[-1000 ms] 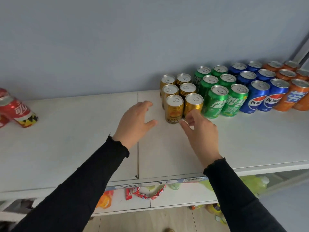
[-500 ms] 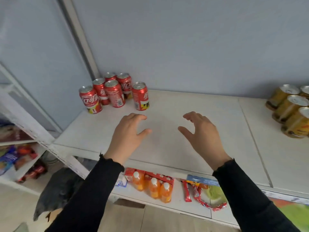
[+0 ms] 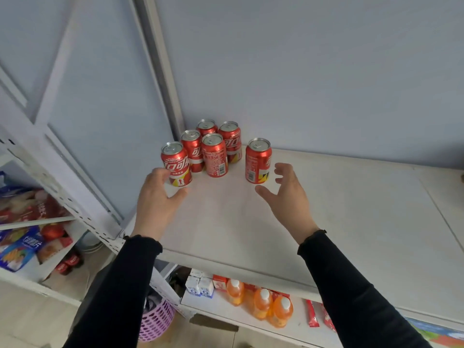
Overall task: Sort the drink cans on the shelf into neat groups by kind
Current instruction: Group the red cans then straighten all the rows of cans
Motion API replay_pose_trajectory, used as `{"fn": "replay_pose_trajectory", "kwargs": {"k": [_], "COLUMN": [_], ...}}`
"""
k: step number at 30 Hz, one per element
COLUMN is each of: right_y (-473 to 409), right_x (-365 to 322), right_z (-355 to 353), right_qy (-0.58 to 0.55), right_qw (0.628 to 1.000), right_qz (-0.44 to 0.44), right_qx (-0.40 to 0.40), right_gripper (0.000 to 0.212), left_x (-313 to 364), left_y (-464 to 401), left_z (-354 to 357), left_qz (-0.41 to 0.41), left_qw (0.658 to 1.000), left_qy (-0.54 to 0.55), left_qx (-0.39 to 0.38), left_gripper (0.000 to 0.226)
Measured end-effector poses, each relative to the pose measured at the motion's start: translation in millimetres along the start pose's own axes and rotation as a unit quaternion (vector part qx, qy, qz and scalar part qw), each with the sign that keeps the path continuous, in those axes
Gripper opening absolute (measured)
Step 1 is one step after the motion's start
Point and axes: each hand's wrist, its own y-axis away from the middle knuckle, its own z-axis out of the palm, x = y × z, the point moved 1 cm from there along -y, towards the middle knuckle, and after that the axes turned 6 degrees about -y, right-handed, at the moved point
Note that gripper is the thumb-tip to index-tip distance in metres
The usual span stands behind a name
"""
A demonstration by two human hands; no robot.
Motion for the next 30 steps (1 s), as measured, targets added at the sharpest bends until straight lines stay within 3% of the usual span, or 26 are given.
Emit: {"fn": "replay_pose_trajectory", "kwargs": {"k": [4,8,13,18,30], "right_y": [-29,-45,-51,-46,-19], "right_x": [6,6,17,8,2], "right_z": [23,37,45,65,47], "right_qy": [-0.048,-0.16,-0.188,-0.116,-0.147], "right_qw": [0.998,0.985,0.98,0.991,0.98], "right_qz": [0.042,0.057,0.059,0.059,0.115], "right_qx": [-0.001,-0.027,-0.033,0.003,0.064], "right_gripper": [0.087,0.083,0.087,0.067,0.063], "left_x": [-16,-26,-36,-50,-28], "left_y": [-23,-45,-54,-67,-39], "left_z": [5,11,20,20,29], "left_qz": [-0.065,-0.066,-0.019,0.005,0.017], "left_qw": [0.996,0.987,0.97,0.971,0.962], "left_qy": [0.058,0.133,0.222,0.212,0.25], "left_qx": [-0.008,-0.064,-0.098,-0.11,-0.11], "left_gripper": [0.08,0.103,0.086,0.079,0.061]}}
